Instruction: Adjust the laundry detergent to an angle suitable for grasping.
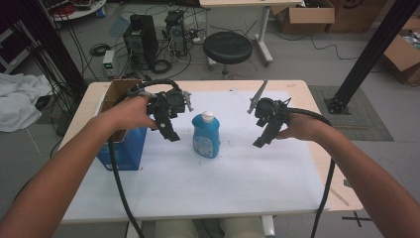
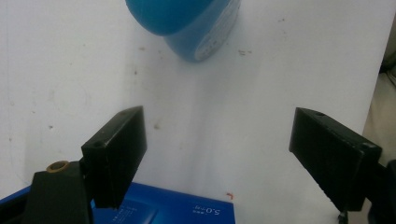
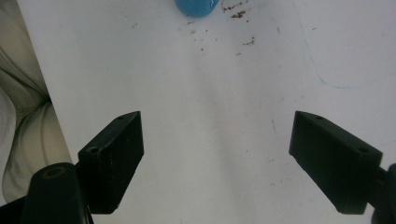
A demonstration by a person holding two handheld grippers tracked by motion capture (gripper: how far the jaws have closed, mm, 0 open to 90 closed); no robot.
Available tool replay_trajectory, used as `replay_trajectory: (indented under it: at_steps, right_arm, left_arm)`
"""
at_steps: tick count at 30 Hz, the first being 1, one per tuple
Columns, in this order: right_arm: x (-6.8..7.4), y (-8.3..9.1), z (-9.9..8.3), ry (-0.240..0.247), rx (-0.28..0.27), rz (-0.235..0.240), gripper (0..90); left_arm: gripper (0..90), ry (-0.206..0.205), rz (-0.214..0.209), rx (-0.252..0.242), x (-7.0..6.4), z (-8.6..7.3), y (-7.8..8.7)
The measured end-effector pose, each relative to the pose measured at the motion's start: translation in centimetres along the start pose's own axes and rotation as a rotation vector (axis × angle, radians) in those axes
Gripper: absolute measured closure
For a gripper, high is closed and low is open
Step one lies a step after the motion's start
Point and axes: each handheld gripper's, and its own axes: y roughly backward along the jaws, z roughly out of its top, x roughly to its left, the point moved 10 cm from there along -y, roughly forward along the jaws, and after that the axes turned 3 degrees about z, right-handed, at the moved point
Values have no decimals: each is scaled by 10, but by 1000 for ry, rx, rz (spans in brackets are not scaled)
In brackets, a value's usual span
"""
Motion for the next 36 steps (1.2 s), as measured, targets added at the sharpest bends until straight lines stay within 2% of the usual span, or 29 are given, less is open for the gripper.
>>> replay_trajectory:
  at_steps: [24,28,32,36]
  right_arm:
    - [-1,-1,-4,6,-18,6,176]
    - [-1,0,-3,3,-19,3,176]
    - [-2,0,-2,7,-38,-17,174]
    - [-3,0,-2,-11,-59,-17,176]
  left_arm:
    - [197,20,19,-6,-2,1,4]
    - [199,6,21,2,-5,1,5]
    - [197,9,21,-2,-5,3,5]
    - [198,8,22,3,-7,1,4]
